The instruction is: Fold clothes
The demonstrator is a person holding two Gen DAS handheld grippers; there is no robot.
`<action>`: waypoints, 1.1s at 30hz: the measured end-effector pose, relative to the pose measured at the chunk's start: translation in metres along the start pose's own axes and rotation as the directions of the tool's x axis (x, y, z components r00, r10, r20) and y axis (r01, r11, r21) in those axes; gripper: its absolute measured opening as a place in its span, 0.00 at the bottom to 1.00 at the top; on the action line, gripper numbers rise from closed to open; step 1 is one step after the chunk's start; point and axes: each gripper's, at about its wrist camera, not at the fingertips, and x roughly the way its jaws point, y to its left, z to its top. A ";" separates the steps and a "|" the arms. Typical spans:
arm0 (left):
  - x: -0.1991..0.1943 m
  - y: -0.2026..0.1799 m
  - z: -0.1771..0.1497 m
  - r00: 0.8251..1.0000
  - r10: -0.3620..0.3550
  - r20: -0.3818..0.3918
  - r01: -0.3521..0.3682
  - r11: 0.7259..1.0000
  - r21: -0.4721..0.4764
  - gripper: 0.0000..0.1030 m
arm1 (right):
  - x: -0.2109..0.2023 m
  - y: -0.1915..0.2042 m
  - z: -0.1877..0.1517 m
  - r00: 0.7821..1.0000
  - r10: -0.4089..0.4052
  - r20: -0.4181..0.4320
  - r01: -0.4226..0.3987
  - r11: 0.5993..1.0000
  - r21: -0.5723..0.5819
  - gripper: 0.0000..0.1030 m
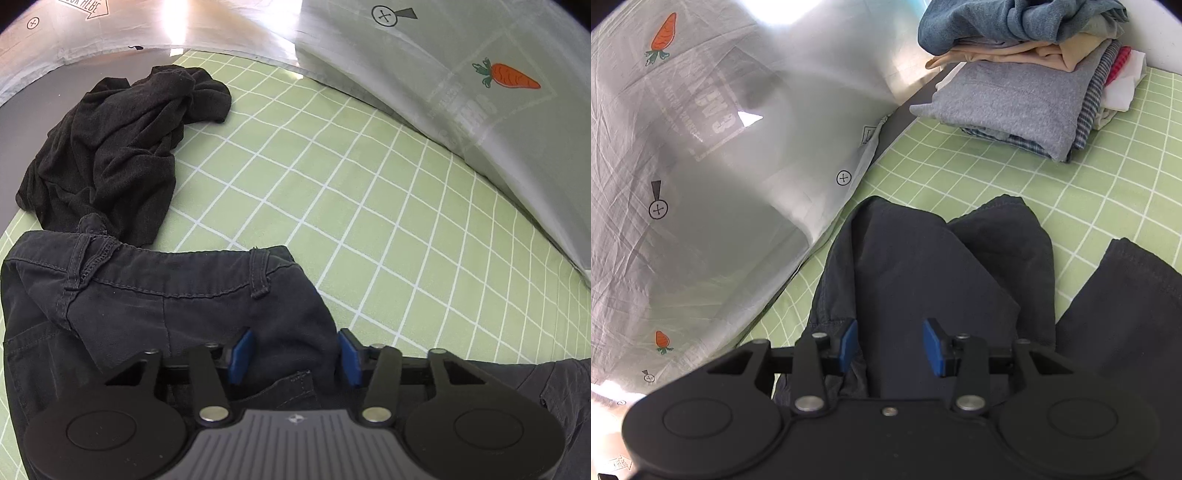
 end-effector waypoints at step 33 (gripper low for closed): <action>-0.087 0.060 0.019 0.948 0.033 0.318 -0.074 0.990 0.118 0.76 | 0.018 -0.021 0.008 0.988 -0.151 0.014 0.152 0.987 -0.044 0.50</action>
